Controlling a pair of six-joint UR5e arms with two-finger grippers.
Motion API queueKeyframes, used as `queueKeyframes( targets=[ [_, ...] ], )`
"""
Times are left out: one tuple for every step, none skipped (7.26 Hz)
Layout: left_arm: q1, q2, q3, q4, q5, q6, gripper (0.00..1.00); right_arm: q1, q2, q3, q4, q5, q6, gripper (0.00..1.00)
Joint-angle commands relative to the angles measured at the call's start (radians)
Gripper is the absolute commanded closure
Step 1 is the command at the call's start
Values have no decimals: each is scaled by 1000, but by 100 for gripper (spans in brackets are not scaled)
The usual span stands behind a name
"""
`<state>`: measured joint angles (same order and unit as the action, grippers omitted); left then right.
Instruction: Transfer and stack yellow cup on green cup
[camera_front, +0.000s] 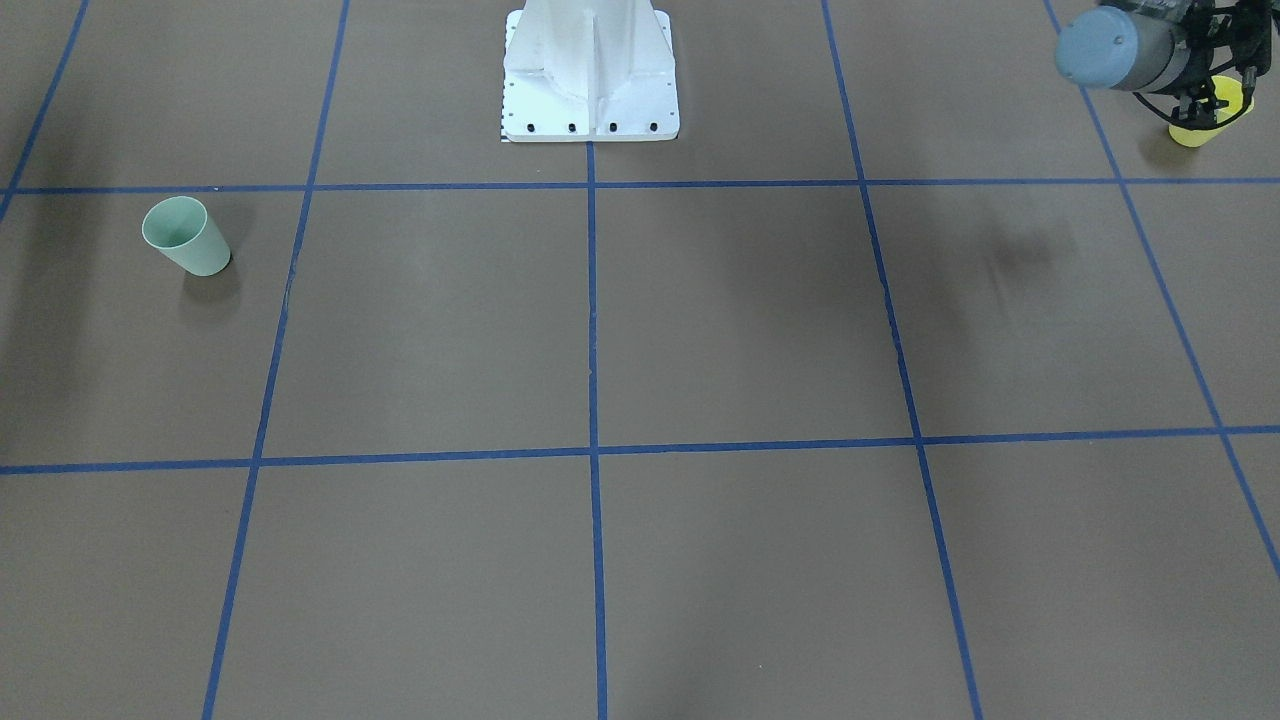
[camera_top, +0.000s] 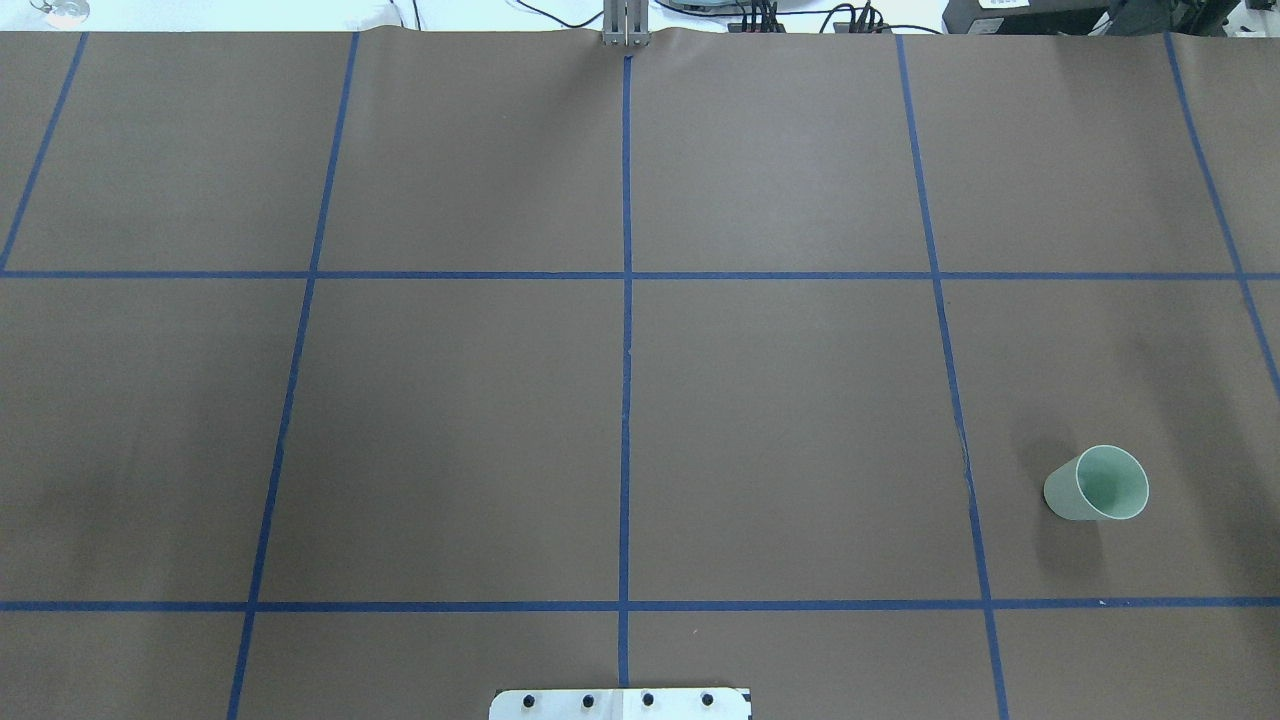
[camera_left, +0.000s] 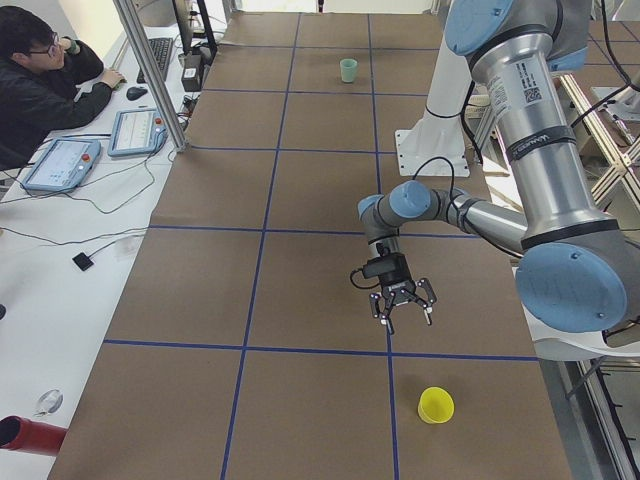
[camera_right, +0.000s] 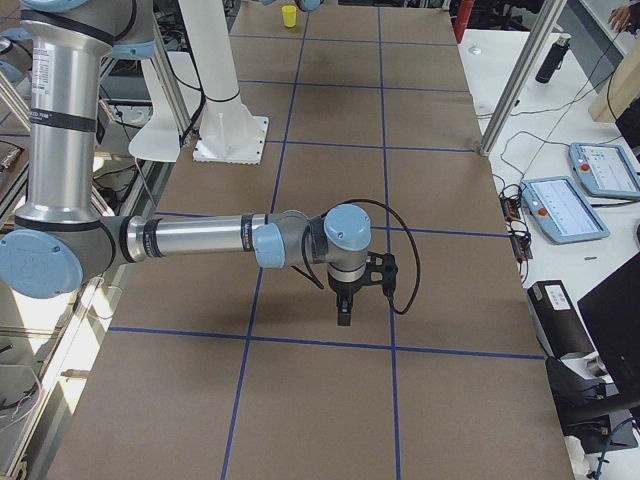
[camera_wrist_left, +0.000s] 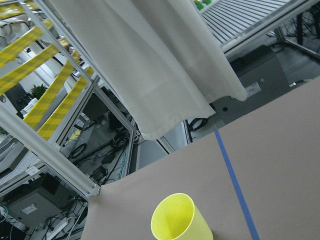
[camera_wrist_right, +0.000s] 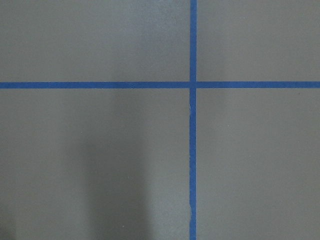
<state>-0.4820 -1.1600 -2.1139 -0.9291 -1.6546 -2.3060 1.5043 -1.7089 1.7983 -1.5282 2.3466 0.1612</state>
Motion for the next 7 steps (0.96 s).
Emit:
queueKeyframes(
  targets=[
    [109, -27, 203, -152, -46, -217, 0, -3, 0, 1, -1, 2, 4, 0],
    [153, -67, 280, -161, -85, -275, 0, -1, 0, 0, -1, 2, 6, 0],
    [175, -101, 355, -163, -109, -335, 0, -1, 0, 0, -1, 2, 6, 0],
    [189, -101, 373, -163, -123, -369, 0, -3, 2, 0, -1, 2, 6, 0],
    [191, -101, 411, -166, -129, -371, 0, -3, 3, 0, -1, 2, 5, 0],
    [191, -98, 438, -169, -128, -371, 0, -3, 3, 0, -1, 2, 6, 0],
    [191, -93, 452, -171, -128, -371, 0, -3, 3, 0, -3, 2, 6, 0]
  ],
)
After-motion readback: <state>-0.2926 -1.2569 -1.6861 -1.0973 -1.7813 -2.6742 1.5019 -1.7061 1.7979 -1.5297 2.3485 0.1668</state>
